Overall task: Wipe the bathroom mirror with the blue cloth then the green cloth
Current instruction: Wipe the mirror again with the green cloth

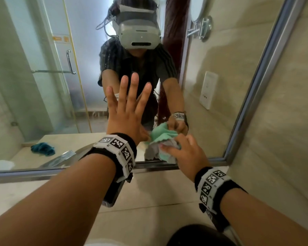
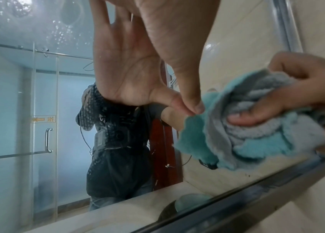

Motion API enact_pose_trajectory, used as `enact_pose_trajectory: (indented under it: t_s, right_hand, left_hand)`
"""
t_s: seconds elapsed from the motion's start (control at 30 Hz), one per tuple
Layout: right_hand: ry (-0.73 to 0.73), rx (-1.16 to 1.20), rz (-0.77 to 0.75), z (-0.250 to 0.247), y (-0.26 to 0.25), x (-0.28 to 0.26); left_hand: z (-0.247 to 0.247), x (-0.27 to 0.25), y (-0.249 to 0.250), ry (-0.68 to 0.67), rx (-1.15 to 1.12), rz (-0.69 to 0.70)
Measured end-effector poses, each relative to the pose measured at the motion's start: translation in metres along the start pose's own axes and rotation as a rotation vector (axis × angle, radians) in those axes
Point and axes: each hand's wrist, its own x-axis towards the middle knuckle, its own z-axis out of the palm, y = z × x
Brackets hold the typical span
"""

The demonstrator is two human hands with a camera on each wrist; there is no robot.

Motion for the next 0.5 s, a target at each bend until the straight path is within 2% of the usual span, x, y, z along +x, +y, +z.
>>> enact_pose_trajectory:
  t_s: [0.1,0.13,0.2,0.27,0.37,0.4,0.43,0.5]
  right_hand:
    - [-0.072,-0.010,-0.047,-0.009,0.004,0.001]
    - [-0.027,0.015,-0.049,-0.015,0.004,0.004]
    - [0.090,0.085,-0.008,-0.029,0.011,0.012]
    - [0.237,0.200,0.197,-0.054,0.015,0.032]
    - [0.629,0.422,0.409,-0.096,0.035,0.062]
    - [0.719,0.414,0.456,-0.107,0.040,0.069]
    - [0.741,0.340,0.478,-0.112,0.043,0.073]
    - [0.686,0.247,0.471,-0.112,0.044,0.070]
  left_hand:
    - [-0.003,0.000,0.002,-0.028,0.032,-0.009]
    - [-0.004,0.001,0.003,-0.032,0.034,-0.016]
    - [-0.007,0.000,0.005,-0.046,0.030,-0.024]
    - [-0.008,0.000,0.006,-0.080,0.041,-0.027]
    - [-0.010,-0.002,0.007,-0.083,0.057,-0.027]
    - [-0.009,-0.002,0.007,-0.081,0.060,-0.026]
    - [-0.009,-0.003,0.006,-0.084,0.058,-0.025]
    - [-0.008,-0.004,0.006,-0.094,0.049,-0.019]
